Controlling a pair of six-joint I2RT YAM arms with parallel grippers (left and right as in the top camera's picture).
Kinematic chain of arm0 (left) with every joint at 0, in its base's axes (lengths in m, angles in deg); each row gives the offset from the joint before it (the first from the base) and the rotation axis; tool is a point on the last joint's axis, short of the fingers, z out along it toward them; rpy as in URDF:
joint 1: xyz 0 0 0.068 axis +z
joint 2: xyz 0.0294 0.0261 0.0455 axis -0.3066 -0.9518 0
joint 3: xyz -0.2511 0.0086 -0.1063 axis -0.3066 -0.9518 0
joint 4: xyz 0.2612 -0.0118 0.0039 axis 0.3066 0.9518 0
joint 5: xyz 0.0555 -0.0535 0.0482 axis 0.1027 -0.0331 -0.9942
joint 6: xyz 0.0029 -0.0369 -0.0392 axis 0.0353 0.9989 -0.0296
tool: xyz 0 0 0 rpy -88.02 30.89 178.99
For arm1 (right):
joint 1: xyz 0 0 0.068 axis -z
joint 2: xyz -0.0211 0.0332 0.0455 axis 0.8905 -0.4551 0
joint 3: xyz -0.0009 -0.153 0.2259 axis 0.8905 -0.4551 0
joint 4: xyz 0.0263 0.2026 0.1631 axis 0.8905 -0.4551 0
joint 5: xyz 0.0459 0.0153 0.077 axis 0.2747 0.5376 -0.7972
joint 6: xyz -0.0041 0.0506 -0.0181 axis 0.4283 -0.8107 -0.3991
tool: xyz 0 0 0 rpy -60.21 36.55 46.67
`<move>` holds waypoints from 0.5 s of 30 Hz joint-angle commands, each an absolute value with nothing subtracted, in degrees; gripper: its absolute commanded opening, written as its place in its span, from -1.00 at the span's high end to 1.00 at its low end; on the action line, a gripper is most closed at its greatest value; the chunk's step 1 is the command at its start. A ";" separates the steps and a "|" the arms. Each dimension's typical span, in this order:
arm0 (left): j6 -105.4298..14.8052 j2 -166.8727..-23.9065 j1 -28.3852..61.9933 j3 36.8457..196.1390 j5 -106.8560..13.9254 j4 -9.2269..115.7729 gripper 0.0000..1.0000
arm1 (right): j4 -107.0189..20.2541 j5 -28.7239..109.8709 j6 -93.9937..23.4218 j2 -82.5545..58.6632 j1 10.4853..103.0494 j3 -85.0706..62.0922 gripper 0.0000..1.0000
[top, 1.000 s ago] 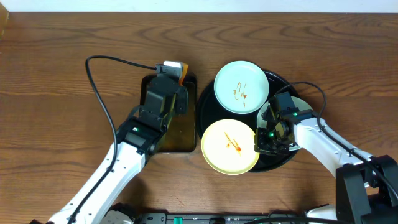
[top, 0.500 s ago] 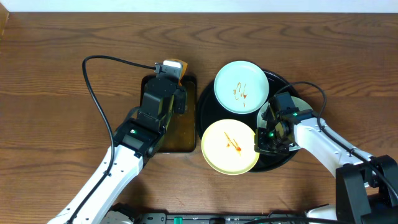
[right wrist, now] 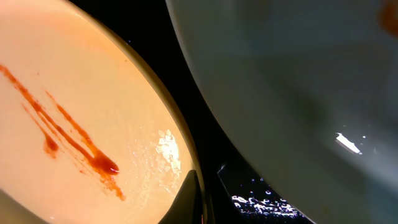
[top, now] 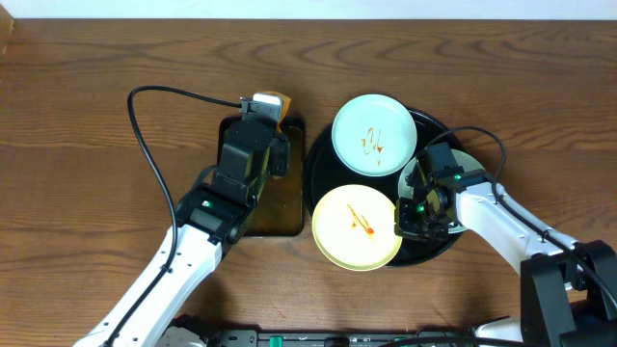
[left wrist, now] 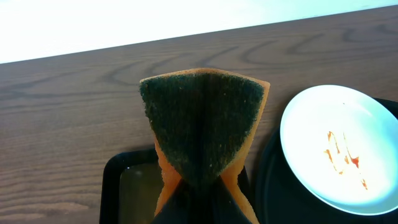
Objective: Clean dirty plates on tray and stack at the side
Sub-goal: 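Lift the sponge with the left gripper above the black tray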
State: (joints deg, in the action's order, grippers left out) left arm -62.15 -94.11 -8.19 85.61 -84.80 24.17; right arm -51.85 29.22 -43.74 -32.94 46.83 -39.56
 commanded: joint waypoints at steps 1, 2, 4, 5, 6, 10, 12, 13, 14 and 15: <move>-62.94 -93.28 -8.15 85.98 -85.79 23.67 0.85 | -52.18 30.18 -43.64 -33.22 46.35 -39.30 0.97; -62.92 -93.28 -8.15 85.98 -85.76 23.67 0.85 | -52.18 30.18 -43.64 -33.22 46.35 -39.30 0.97; -62.94 -93.28 -8.15 85.98 -85.74 23.82 0.85 | -52.18 30.16 -43.64 -33.22 46.35 -39.30 0.97; -62.94 -93.28 -8.15 85.96 -85.74 23.97 0.85 | -52.18 30.16 -43.64 -33.22 46.35 -39.30 0.97; -62.94 -93.28 -8.15 85.96 -85.72 24.45 0.85 | -52.18 30.16 -43.64 -33.22 46.33 -39.30 0.97; -62.94 -93.76 -8.15 85.96 -85.72 27.60 0.85 | -52.16 30.16 -43.64 -33.22 46.35 -39.30 0.98; -62.90 -94.44 -8.17 85.96 -85.68 29.90 0.85 | -52.16 30.16 -43.64 -33.22 46.35 -39.30 0.97; -62.90 -94.92 -8.17 85.96 -85.33 31.21 0.85 | -52.16 30.16 -43.64 -33.22 46.35 -39.30 0.98; -62.90 -95.47 -8.17 85.96 -84.76 32.41 0.85 | -52.18 30.16 -43.64 -33.22 46.35 -39.30 0.98; -62.87 -96.14 -8.17 85.94 -84.23 33.63 0.85 | -52.18 30.16 -43.64 -33.22 46.35 -39.30 0.97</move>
